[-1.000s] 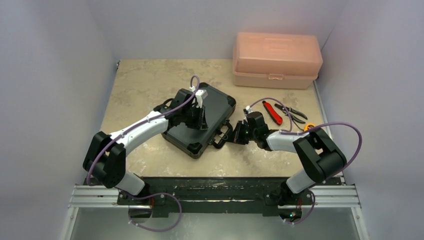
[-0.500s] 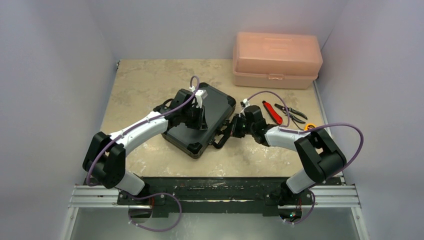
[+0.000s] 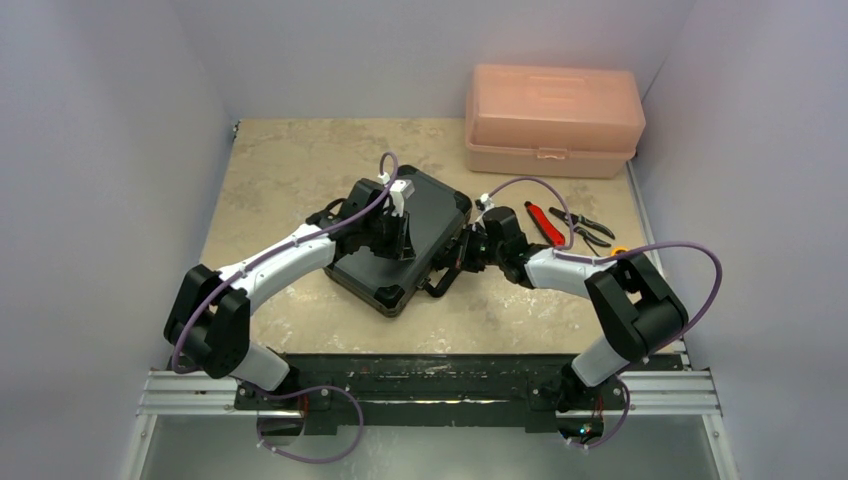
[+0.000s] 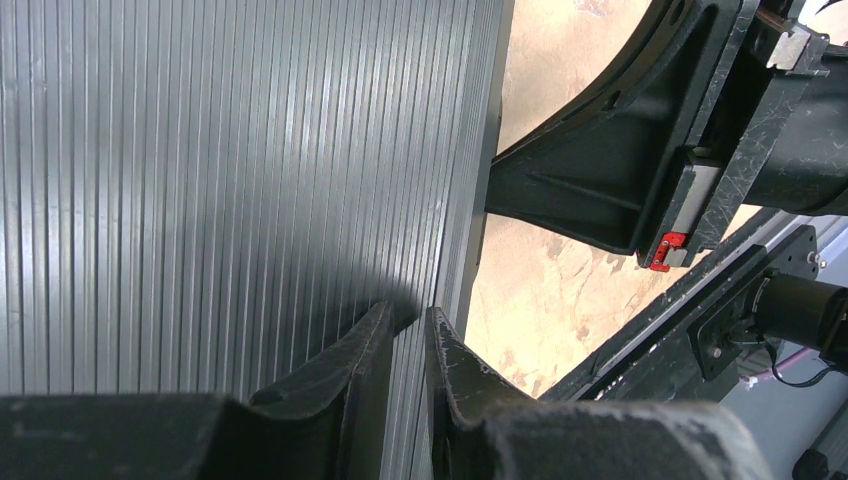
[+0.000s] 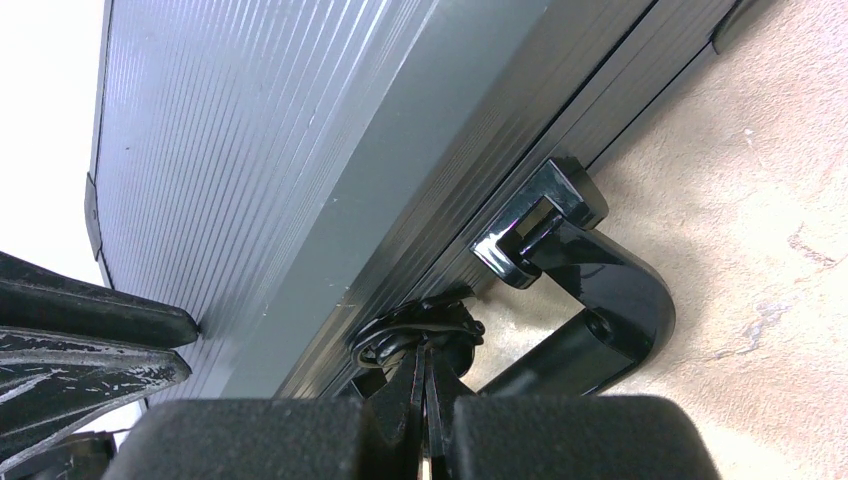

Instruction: Pack up texas hold em set

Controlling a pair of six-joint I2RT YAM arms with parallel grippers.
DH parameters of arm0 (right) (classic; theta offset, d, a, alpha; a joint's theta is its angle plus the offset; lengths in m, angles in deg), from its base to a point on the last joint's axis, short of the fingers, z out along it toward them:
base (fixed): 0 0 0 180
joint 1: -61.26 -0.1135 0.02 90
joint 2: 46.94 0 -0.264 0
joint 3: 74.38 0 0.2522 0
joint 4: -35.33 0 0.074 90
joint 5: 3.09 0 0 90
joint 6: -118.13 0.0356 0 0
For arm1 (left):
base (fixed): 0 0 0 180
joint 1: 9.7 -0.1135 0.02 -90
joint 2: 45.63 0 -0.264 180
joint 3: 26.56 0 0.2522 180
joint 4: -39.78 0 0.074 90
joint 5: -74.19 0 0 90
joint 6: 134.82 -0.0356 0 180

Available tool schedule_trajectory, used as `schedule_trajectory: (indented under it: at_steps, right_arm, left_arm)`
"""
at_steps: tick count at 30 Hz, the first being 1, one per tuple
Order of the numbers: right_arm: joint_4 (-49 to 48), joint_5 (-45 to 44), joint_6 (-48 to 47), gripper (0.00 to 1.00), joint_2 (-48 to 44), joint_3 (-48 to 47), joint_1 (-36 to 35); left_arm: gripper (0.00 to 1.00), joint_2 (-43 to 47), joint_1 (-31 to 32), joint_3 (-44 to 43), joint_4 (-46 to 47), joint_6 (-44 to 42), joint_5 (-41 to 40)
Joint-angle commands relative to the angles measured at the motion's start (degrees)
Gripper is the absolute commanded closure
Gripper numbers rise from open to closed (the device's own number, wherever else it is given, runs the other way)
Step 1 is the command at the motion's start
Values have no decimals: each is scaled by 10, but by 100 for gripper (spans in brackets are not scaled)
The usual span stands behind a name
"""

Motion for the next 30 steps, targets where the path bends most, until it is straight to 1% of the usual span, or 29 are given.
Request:
schedule_trajectory:
  at_steps: [1,17,30]
  right_arm:
    - [-18,6,5,100,7,-27,-10]
    - [-16,-1,4,100,18,-22,-11]
    - [-27,-6,2,100,26,4,-12]
  left_arm:
    - [82,-17,4,36,-92,-3,-16]
    - [82,-15,4,37,-93,-3,-16]
    - [83,-12,4,31,-97,-2,-15]
